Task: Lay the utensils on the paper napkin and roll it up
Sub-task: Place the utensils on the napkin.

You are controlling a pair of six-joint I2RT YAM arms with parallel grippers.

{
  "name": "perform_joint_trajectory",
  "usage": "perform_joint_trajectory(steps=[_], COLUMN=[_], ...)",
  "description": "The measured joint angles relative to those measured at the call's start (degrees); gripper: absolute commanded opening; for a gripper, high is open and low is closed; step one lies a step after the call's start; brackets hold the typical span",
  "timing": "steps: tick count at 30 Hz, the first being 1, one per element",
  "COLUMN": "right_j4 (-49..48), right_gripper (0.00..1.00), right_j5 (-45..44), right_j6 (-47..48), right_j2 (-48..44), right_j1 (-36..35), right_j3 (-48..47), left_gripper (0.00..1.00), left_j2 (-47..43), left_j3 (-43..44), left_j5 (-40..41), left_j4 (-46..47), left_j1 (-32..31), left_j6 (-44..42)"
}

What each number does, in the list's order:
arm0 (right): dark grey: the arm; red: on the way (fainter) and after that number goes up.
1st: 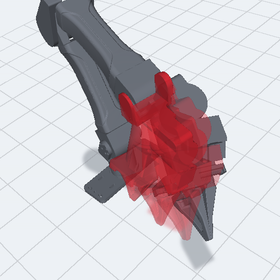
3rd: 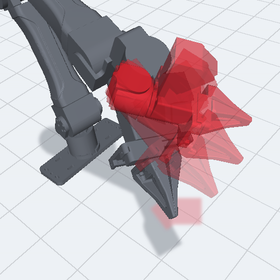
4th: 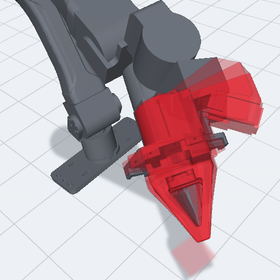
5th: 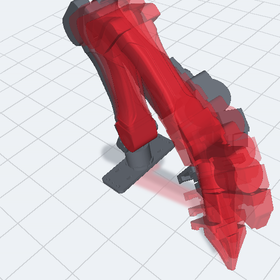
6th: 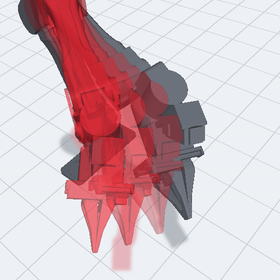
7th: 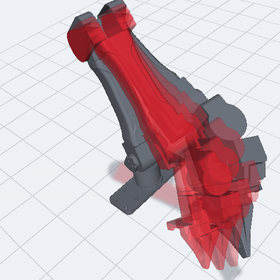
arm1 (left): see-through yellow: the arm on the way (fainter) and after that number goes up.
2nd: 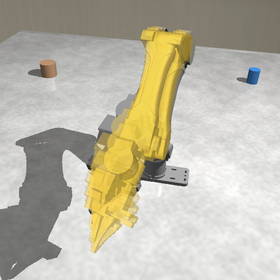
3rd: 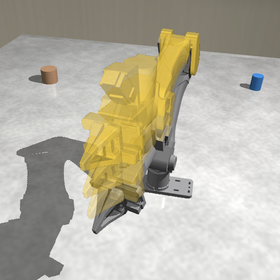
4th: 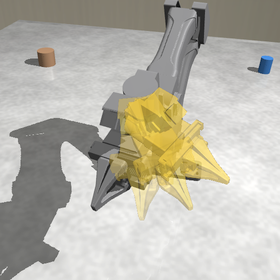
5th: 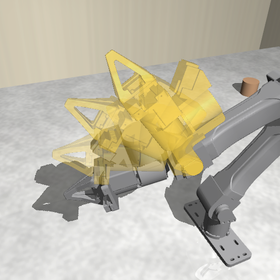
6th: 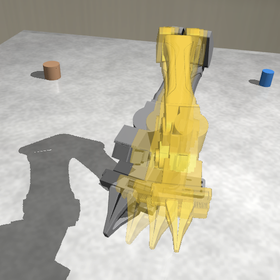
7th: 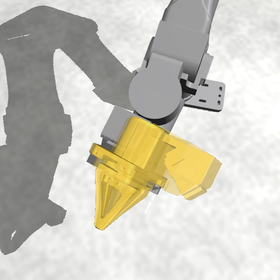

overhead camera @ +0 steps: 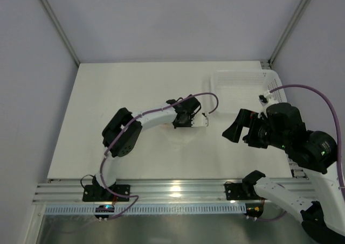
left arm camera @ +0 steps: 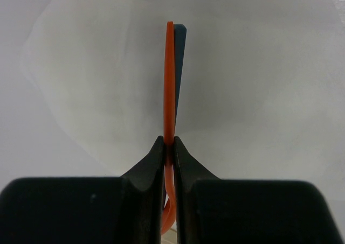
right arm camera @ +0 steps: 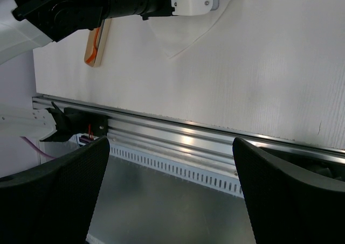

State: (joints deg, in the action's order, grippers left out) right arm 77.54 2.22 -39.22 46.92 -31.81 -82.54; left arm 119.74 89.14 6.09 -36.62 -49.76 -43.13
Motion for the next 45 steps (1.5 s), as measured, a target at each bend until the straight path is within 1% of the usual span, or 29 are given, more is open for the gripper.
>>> perform_joint_trajectory(steps=[9, 15, 16, 21, 24, 28, 30, 45], right_j4=[0.17, 0.17, 0.17, 0.17, 0.17, 0.17, 0.17, 0.17], right_gripper=[1.0, 0.99, 0.99, 0.99, 1.0, 0.99, 0.99, 1.0], right_j5=[-0.02, -0.02, -0.04, -0.02, -0.02, -0.04, -0.02, 0.0], right_j6=[-0.02, -0.04, -0.04, -0.02, -0.02, -0.02, -0.02, -0.02], right_j2=[0.48, 0.48, 0.48, 0.48, 0.48, 0.48, 0.48, 0.48], right_j1=[0.0, 0.0, 0.0, 0.0, 0.0, 0.0, 0.0, 0.0], right_j3=[0.0, 0.0, 0.0, 0.02, 0.02, 0.0, 0.0, 0.0], left_gripper=[0.0, 0.03, 0.06, 0.13, 0.16, 0.23, 0.25, 0.27], left_j2=[1.27, 1.29, 1.29, 1.29, 1.29, 1.29, 1.29, 1.27], left_j3=[0.74, 0.9, 0.94, 0.98, 0.98, 0.98, 0.98, 0.96], left_j5=[0.35, 0.35, 0.35, 0.35, 0.33, 0.35, 0.33, 1.57], left_j4=[0.17, 0.2, 0.2, 0.2, 0.17, 0.17, 0.17, 0.94], left_j1=[0.0, 0.0, 0.0, 0.0, 0.0, 0.0, 0.0, 0.0], left_j6=[0.02, 0.04, 0.04, 0.2, 0.24, 0.42, 0.5, 0.68])
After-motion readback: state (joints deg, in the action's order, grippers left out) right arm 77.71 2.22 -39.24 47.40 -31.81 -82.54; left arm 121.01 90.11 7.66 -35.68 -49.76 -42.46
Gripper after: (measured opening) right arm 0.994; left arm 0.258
